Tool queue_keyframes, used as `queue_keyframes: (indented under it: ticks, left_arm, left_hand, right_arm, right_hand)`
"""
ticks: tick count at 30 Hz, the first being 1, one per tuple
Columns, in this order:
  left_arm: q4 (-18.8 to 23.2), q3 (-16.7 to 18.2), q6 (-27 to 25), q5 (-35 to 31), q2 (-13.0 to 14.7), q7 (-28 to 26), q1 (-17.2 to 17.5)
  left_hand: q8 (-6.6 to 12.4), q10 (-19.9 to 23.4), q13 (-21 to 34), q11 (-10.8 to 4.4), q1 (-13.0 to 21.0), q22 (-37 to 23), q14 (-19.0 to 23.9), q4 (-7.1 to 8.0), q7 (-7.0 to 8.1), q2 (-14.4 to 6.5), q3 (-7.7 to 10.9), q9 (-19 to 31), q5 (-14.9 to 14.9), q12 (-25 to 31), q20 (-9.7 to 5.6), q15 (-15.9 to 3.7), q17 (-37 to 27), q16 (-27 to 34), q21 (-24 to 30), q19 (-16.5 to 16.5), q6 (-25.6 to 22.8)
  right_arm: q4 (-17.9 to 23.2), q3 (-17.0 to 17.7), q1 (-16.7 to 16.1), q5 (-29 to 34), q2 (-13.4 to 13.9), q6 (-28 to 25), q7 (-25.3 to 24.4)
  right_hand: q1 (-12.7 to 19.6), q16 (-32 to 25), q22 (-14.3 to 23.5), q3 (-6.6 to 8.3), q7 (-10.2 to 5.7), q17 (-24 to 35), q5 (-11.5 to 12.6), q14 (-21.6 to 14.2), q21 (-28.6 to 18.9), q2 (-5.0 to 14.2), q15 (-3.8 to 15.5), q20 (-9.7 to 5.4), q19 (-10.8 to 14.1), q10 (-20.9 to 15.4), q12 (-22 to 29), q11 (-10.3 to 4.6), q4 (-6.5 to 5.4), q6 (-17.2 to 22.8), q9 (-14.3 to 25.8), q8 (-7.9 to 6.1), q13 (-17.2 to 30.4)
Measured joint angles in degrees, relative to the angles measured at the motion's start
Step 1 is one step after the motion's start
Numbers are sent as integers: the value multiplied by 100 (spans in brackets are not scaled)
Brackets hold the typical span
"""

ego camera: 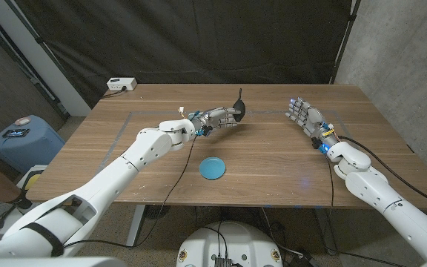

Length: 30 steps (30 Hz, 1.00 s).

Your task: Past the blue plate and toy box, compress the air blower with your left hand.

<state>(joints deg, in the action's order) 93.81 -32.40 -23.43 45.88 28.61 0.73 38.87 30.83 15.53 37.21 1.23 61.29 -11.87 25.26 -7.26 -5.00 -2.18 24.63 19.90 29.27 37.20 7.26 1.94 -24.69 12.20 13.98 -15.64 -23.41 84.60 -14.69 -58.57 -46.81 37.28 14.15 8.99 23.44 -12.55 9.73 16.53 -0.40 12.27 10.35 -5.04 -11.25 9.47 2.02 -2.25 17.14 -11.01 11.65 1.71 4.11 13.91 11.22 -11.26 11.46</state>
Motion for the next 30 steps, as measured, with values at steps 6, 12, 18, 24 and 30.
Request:
queue_keyframes:
  ticks: [6,12,18,24,30]
  left_arm:
    - [-24,-1,7,73,4,50,-13]
    - [-35,-15,7,73,8,50,-24]
    - [-40,-24,25,125,5,90,-25]
    - [-35,-24,31,142,-9,45,-16]
    - [15,-19,31,159,-26,-50,20]
  left_hand:
    - [0,0,-6,0,-23,0,0,0,0,-23,0,-4,0,0,0,0,0,0,0,0,0]
    - [-33,2,-11,-2,-23,0,0,0,2,-23,0,-5,0,0,0,0,-1,0,0,0,-2]
    - [-22,293,-33,-85,-23,1,205,-43,9,-23,-9,-12,0,74,-53,-71,-1,70,67,-139,-221]
    - [89,748,-97,-184,-23,1,580,-129,61,-23,18,-42,-5,186,-80,-188,23,201,172,-377,-621]
    - [187,1165,-165,-298,69,1,901,-161,108,-51,50,-80,41,263,-81,-319,25,333,286,-638,-995]
  right_arm:
    - [1,-5,0,0,-2,0,-3]
    - [1,-5,0,0,-2,2,-3]
    - [1,-9,-27,0,-17,20,-4]
    - [15,-7,-65,-5,-17,35,-12]
    - [52,13,-103,-15,-4,48,-19]
  right_hand:
    - [0,0,0,0,0,0,0,0,0,0,0,0,0,0,0,0,0,0,0,0,0]
    - [0,0,0,0,0,0,0,0,0,0,0,0,0,0,0,0,0,0,0,0,2]
    - [0,0,0,0,0,0,0,0,0,0,0,0,0,0,0,0,0,0,0,0,2]
    - [0,0,0,0,0,0,0,0,0,0,0,0,0,0,0,0,0,0,0,0,3]
    - [0,0,0,0,0,0,0,0,0,0,0,0,0,0,0,0,0,0,0,0,3]
